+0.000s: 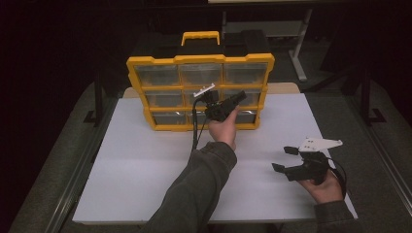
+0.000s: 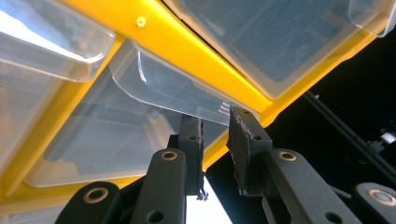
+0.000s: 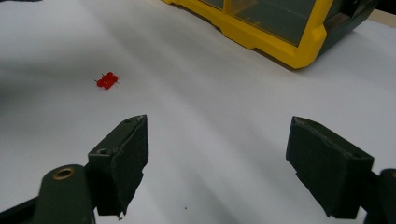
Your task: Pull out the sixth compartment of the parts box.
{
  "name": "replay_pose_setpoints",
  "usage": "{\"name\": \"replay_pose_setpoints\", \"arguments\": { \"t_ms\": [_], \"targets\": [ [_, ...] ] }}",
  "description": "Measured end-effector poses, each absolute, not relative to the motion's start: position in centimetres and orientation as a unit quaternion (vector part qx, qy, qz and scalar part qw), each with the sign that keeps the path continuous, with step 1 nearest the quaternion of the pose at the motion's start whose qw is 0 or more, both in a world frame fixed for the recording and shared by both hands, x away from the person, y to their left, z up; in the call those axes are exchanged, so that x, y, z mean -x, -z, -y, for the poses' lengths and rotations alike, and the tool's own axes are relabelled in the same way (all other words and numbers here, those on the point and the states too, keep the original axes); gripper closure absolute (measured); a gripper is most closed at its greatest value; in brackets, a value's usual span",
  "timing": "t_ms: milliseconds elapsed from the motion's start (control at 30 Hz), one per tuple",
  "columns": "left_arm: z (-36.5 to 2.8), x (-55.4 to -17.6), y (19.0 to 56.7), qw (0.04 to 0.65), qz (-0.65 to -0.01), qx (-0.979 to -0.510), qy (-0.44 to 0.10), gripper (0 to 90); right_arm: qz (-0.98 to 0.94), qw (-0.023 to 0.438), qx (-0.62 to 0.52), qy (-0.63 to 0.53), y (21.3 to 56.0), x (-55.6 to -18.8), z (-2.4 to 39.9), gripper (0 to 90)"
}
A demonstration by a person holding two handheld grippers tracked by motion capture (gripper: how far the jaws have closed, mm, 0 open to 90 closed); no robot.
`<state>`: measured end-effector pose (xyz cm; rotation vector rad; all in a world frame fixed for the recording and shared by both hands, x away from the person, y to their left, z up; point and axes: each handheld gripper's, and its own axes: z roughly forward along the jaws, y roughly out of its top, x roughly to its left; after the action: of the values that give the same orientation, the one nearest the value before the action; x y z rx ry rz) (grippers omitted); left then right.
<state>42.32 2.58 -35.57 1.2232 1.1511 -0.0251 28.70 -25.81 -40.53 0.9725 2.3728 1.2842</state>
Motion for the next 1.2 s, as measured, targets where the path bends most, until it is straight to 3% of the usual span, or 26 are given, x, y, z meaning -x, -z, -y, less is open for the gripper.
{"name": "replay_pose_setpoints", "arguments": {
  "t_ms": [300, 1200],
  "targets": [
    [-2.8, -42.0, 35.9, 0.673, -0.508, -0.537, 0.026, 80.4, -0.818, 0.139, -0.338, -0.444, 40.6, -28.6, 25.9, 19.9],
    [-3.4, -40.8, 35.8, 0.674, -0.491, -0.550, 0.042, 80.5, -0.820, 0.148, -0.340, -0.436, 41.0, -28.6, 25.9, 19.4]
  ]
}}
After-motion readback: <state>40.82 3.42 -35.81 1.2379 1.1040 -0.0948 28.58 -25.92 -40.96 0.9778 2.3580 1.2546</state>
